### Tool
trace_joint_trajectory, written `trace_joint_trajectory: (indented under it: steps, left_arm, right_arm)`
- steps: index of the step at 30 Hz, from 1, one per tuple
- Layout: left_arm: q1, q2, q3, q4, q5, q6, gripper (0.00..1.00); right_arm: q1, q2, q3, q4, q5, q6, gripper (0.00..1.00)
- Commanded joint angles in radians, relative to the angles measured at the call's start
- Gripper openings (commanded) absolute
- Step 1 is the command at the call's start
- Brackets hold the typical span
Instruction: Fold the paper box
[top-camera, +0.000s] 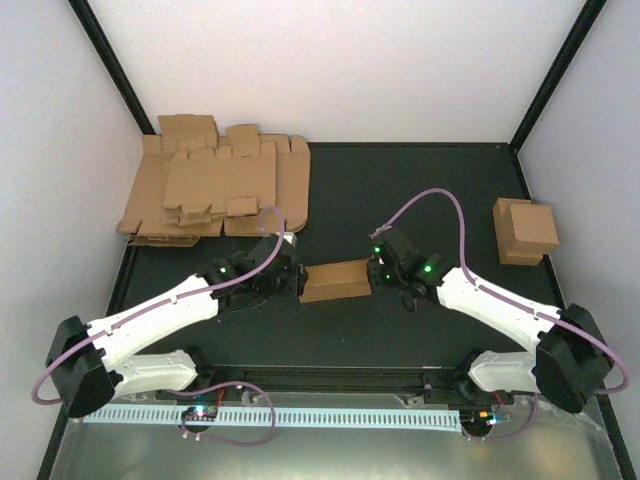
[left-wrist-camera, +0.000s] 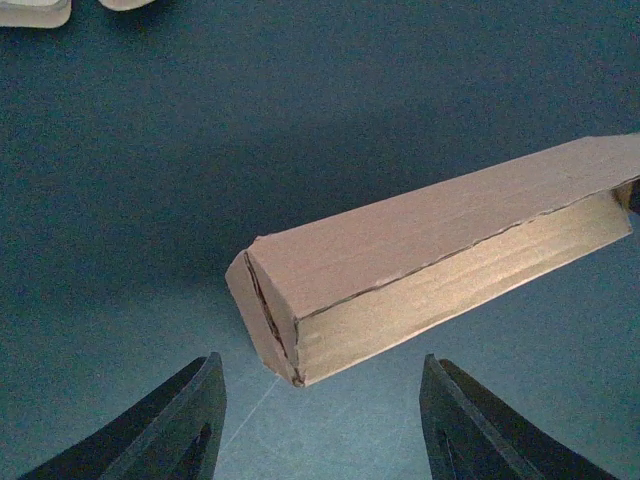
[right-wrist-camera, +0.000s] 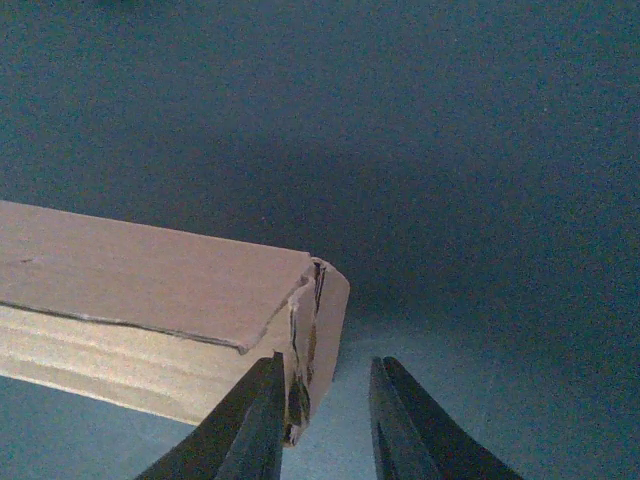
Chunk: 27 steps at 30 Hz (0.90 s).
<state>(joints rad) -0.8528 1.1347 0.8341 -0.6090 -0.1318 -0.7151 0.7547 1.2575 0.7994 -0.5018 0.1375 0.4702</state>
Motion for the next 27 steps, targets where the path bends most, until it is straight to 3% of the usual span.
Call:
trace_joint_trajectory:
  steps: [1,9,15,19,22,27]
  left_arm:
    - [0.000,-0.006,0.003,0.055,-0.012,0.000,0.56]
    - [0.001,-0.012,0.050,0.029,-0.013,0.142,0.67]
    - [0.004,-0.017,0.091,0.049,0.033,0.332,0.89]
    - [0.004,0.007,0.125,0.068,0.075,0.488,0.98]
    - [0.007,0.045,0.137,0.088,0.105,0.621,0.99]
    - [0.021,0.152,0.215,0.073,0.174,0.720,0.99]
  right_arm:
    - [-0.005,0.002,0.019,0.024,0.015,-0.005,0.26]
    - [-0.005,0.022,0.034,0.028,-0.024,0.005,0.19]
    - [-0.005,0.043,0.039,0.038,-0.024,0.008,0.17]
    - [-0.005,0.048,0.038,0.044,-0.025,0.007,0.12]
    - [-0.005,0.042,0.035,0.049,-0.024,0.006,0.10]
    - [-0.006,0.038,0.033,0.050,-0.022,-0.002,0.11]
